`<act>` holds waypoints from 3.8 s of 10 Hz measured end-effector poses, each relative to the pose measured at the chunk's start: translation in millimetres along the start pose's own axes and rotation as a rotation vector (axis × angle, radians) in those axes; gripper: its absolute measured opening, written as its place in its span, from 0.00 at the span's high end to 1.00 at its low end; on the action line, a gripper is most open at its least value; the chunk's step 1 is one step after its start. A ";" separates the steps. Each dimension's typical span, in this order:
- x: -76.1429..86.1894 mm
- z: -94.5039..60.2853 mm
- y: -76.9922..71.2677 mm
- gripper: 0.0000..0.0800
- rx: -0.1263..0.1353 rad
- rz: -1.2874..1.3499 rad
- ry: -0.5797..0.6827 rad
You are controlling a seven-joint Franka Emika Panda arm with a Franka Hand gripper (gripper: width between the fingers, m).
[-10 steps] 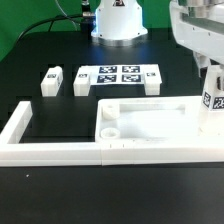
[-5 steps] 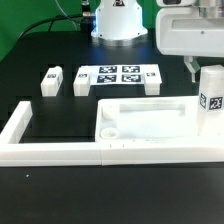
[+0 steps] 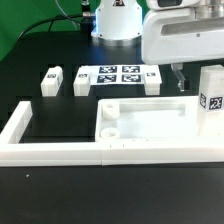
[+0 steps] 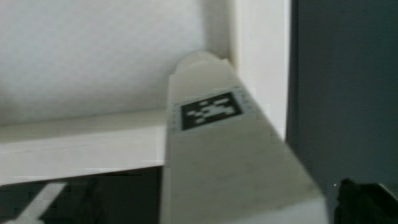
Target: Assemble desk
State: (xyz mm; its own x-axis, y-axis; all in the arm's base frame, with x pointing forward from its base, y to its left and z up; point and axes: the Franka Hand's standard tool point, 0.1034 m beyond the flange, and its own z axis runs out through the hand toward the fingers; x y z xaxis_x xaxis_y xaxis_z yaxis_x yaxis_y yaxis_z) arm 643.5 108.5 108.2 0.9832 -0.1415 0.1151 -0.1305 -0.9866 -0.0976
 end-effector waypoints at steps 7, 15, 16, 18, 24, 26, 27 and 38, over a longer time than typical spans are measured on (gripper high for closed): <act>0.2 0.8 5.7 0.64 -0.001 0.527 0.000; -3.8 2.0 8.4 0.49 0.026 1.011 -0.054; -4.7 3.4 5.1 0.32 0.024 0.802 -0.053; -5.1 4.6 6.3 0.22 0.029 0.614 -0.053; -4.5 4.8 -2.5 0.19 -0.015 0.020 -0.031; -4.7 5.0 -3.1 0.37 -0.014 0.081 -0.032; -4.8 5.0 -3.4 0.60 -0.015 0.155 -0.031; -7.0 7.1 -5.9 0.64 0.028 1.468 -0.057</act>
Offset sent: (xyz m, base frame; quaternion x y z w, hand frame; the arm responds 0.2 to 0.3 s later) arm 0.0000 0.0000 0.0000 0.0000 0.0000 0.1938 0.9810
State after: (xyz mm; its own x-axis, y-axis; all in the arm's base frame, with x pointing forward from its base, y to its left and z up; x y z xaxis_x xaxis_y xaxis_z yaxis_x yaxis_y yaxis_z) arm 638.3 115.8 101.0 -0.0230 -0.9898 -0.1405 -0.9933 0.0385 -0.1090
